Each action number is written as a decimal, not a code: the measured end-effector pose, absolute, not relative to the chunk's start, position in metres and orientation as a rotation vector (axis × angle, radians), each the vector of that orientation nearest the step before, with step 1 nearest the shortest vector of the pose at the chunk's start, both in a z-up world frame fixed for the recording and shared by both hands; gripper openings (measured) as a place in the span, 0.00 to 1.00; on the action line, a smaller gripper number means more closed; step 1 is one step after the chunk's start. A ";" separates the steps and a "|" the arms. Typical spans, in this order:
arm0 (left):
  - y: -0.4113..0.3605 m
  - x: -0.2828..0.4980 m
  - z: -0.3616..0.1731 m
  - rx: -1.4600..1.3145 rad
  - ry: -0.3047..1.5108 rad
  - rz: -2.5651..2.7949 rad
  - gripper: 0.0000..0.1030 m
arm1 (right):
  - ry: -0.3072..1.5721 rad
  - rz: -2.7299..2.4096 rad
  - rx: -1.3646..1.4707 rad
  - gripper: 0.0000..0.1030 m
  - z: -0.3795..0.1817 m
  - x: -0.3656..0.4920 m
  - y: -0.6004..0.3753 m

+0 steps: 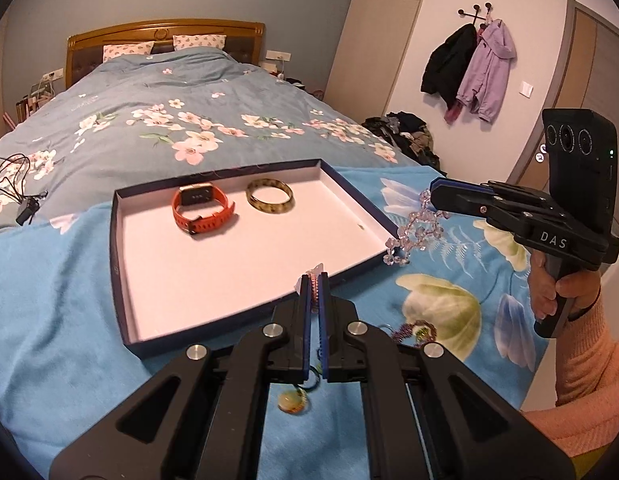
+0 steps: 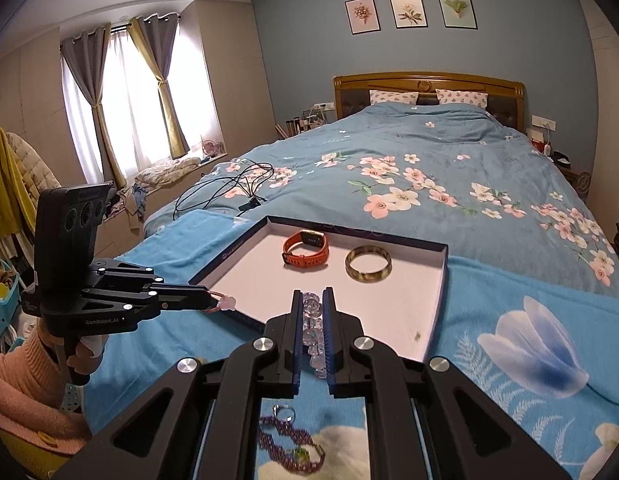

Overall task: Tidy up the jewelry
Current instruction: 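Carry both items into the box and open both grippers to release, then grasp the purple beaded necklace with the right gripper, then grasp the black ring with the left gripper while the right carries the necklace toward the box, then carry the necklace and black ring into the box and open both grippers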

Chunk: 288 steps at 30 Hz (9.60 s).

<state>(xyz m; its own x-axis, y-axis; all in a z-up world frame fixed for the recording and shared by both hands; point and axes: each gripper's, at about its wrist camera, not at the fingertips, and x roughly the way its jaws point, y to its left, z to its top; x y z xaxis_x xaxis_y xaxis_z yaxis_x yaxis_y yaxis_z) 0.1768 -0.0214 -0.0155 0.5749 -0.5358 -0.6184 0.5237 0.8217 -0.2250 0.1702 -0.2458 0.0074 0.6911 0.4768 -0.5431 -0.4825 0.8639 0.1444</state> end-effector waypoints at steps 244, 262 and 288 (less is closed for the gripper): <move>-0.030 0.221 -0.045 0.137 0.754 -0.458 0.22 | 0.632 0.489 0.027 0.03 -0.008 0.219 -0.216; -0.037 0.242 -0.055 0.146 0.788 -0.437 0.22 | 0.671 0.487 0.088 0.03 -0.022 0.244 -0.213; -0.041 0.271 -0.072 0.129 0.851 -0.401 0.22 | 0.736 0.472 0.153 0.03 -0.043 0.268 -0.215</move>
<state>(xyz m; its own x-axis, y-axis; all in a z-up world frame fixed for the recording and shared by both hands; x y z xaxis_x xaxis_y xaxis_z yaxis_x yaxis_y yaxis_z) 0.2709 -0.0411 -0.0716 0.5900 -0.2925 -0.7526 0.3943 0.9178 -0.0476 0.2679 -0.2154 -0.0430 0.6426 0.4649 -0.6091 -0.3596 0.8849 0.2961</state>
